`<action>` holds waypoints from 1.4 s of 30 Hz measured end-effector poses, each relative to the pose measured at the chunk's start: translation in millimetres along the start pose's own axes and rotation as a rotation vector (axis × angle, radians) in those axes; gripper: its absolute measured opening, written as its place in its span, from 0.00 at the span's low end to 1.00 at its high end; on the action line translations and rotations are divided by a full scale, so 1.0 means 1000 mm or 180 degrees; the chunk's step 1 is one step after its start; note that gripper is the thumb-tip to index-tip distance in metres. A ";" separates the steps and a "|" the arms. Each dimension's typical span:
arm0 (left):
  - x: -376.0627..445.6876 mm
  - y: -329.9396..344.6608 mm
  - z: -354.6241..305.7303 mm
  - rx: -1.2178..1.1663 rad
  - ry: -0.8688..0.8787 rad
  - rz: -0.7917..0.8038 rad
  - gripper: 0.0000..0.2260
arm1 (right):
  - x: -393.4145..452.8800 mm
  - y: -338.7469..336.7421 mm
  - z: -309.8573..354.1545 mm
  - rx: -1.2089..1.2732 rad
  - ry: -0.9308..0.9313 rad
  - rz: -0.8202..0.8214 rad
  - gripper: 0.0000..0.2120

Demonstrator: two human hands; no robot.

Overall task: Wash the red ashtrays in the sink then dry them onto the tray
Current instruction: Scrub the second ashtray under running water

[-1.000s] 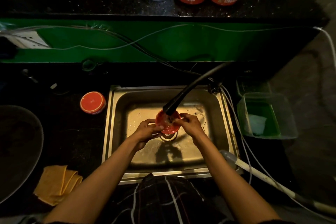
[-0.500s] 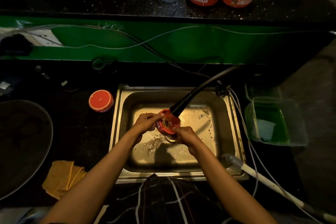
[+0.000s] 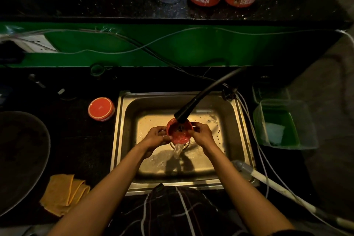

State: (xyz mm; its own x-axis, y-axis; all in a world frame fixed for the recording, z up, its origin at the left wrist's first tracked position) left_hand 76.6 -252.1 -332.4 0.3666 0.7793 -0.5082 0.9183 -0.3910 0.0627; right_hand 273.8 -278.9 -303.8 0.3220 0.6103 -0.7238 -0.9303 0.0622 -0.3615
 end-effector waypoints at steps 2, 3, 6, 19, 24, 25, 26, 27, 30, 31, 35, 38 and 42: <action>-0.004 -0.010 0.002 0.0083 -0.0009 -0.0021 0.20 | 0.001 0.009 0.003 -0.0044 -0.0023 0.0023 0.13; -0.006 -0.015 0.003 0.0147 0.0014 -0.0021 0.21 | 0.002 0.014 0.003 -0.0025 0.0014 0.0071 0.12; -0.012 -0.028 0.001 0.0248 0.0091 -0.0046 0.21 | 0.000 0.026 0.002 -0.0025 0.0197 0.0239 0.12; 0.004 0.007 -0.029 0.0603 0.0055 0.0150 0.18 | -0.033 0.021 -0.028 0.0672 0.0793 0.0635 0.09; 0.004 0.031 -0.006 0.0625 -0.0404 0.0458 0.10 | -0.032 -0.011 -0.033 0.0469 0.0562 0.0098 0.21; 0.001 0.035 -0.001 0.0504 -0.0511 0.0496 0.10 | -0.032 -0.016 -0.031 0.0354 0.0513 0.0028 0.24; -0.002 0.038 0.003 0.0321 -0.0637 0.0484 0.10 | -0.033 -0.020 -0.028 0.0225 0.0482 -0.0031 0.25; -0.005 0.040 0.008 0.0073 -0.0770 0.0444 0.11 | -0.032 -0.022 -0.024 0.0110 0.0447 -0.0073 0.25; -0.016 0.041 0.014 -0.0531 -0.1099 0.0314 0.13 | -0.029 -0.024 -0.015 -0.0121 0.0516 -0.0106 0.25; -0.018 0.039 0.017 -0.0651 -0.1152 0.0245 0.13 | -0.027 -0.021 -0.014 -0.0109 0.0593 -0.0006 0.25; -0.017 0.008 0.014 -0.0410 -0.0818 -0.0306 0.13 | -0.023 0.003 -0.018 0.0038 0.0925 0.0501 0.12; -0.013 -0.019 0.002 0.0438 -0.0313 -0.0606 0.14 | -0.020 0.024 -0.020 0.0050 0.0859 0.0713 0.07; -0.016 -0.035 -0.018 0.1362 0.0275 -0.0698 0.17 | -0.023 0.040 -0.020 0.0223 0.1017 0.0799 0.14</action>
State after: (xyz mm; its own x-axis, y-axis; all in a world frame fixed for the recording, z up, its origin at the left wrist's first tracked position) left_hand 41.5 -242.1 -311.1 0.1992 0.8965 -0.3958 0.8378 -0.3653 -0.4058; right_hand 232.6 -306.5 -313.9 0.1115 0.3382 -0.9344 -0.9931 0.0029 -0.1175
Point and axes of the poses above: each hand's wrist, its own x-axis towards the middle knuckle, its own y-axis out of the palm, z = x × y, the point moved 8 cm from there along x, towards the middle knuckle, and after that the axes turned 13 degrees about y, right-handed, at the moved point
